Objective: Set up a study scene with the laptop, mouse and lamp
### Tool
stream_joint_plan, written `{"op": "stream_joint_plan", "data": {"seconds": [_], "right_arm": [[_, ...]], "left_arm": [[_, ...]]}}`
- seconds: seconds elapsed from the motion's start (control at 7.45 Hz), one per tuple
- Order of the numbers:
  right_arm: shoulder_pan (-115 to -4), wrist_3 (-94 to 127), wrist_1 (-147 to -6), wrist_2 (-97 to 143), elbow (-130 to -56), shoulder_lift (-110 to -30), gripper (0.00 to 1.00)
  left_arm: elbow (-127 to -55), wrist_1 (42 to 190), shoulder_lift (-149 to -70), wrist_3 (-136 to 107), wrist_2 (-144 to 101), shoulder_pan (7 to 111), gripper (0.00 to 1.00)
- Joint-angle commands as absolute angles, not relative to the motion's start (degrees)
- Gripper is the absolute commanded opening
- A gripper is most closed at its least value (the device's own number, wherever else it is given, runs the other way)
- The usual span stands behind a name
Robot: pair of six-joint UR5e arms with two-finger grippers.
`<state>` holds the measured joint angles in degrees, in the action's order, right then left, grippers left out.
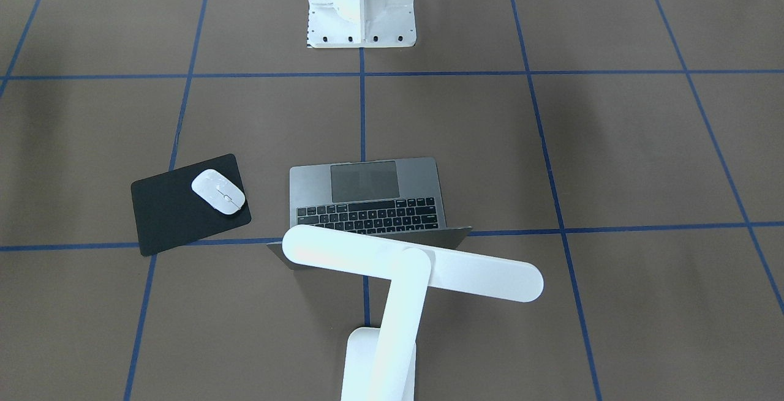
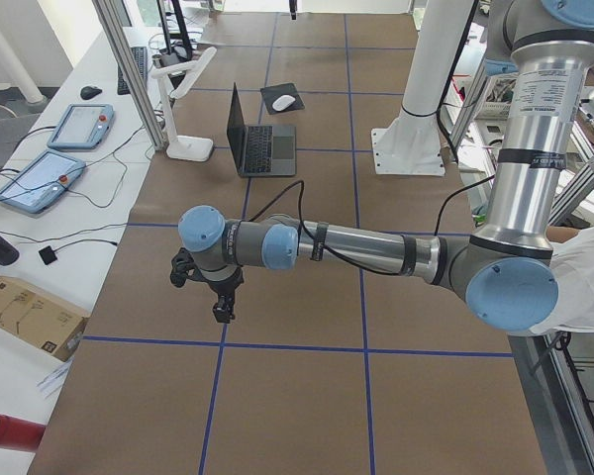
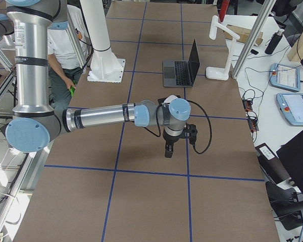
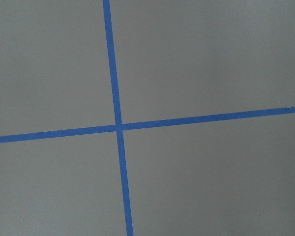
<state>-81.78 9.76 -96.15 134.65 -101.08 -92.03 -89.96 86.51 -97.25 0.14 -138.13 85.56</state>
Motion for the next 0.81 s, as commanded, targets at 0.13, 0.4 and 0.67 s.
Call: {"op": "stream_joint_plan", "data": {"seconds": [0.13, 0.4, 0.67], "right_arm": [[-81.7, 9.8, -96.2, 134.6, -100.5, -91.7, 0.99], [-81.7, 9.8, -96.2, 134.6, -100.5, -91.6, 0.99], [-81.7, 9.8, -96.2, 134.6, -100.5, -91.6, 0.99]], "left_arm": [[-90.3, 86.8, -97.6, 0.2, -138.2, 85.5, 0.99], [-91.5, 86.9, -97.2, 0.2, -138.2, 85.6, 0.99], [-91.4, 86.9, -97.2, 0.4, -138.1, 85.5, 0.99]]}}
